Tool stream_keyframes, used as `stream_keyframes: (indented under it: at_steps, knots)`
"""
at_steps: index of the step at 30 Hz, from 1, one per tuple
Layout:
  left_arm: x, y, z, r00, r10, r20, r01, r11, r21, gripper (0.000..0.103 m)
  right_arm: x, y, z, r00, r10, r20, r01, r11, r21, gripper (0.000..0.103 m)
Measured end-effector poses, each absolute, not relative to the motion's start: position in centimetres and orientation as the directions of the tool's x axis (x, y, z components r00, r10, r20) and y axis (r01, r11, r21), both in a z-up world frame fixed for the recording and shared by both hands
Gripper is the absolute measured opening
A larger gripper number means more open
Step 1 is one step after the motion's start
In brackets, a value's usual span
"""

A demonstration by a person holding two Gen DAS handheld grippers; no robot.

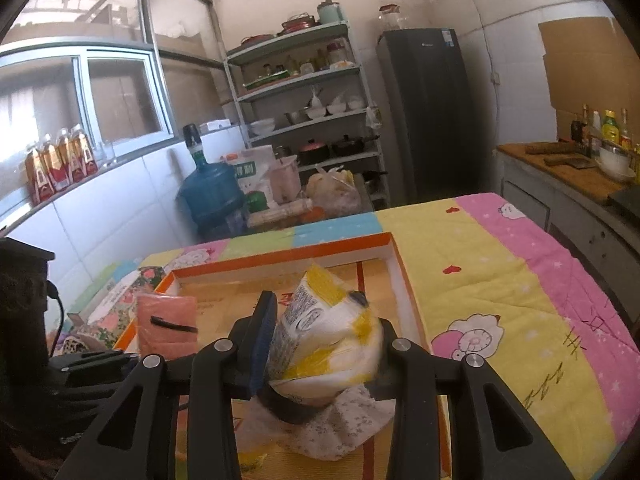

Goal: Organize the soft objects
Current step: 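Lower the pink towel into the box with the left gripper while the right gripper releases the packet there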

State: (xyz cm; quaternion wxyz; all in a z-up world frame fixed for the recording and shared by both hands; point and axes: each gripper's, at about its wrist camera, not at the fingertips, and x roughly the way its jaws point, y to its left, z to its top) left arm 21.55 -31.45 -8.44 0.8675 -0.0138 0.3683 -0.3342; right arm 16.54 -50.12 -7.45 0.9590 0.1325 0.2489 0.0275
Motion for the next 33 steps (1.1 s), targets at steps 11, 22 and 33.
stream_keyframes:
  at_steps: [11,22,33]
  knots:
    - [21.9,-30.9,-8.6,0.506,-0.584,-0.635,0.544,0.787,-0.290,0.062,16.5,-50.0,-7.3,0.877,0.099,-0.471,0.027,0.967,0.253,0.046]
    - [20.4,-29.7,-6.6,0.542,-0.608,-0.580,0.561,0.776,-0.289,0.069,14.8,-50.5,-6.3,0.906,0.024,-0.423,0.086,0.967,0.239,0.059]
    - [18.2,-27.1,-4.0,0.615,-0.595,-0.516,0.559,0.792,-0.247,0.070,11.9,-47.1,-3.6,0.932,-0.014,-0.361,0.081,0.982,0.170,0.059]
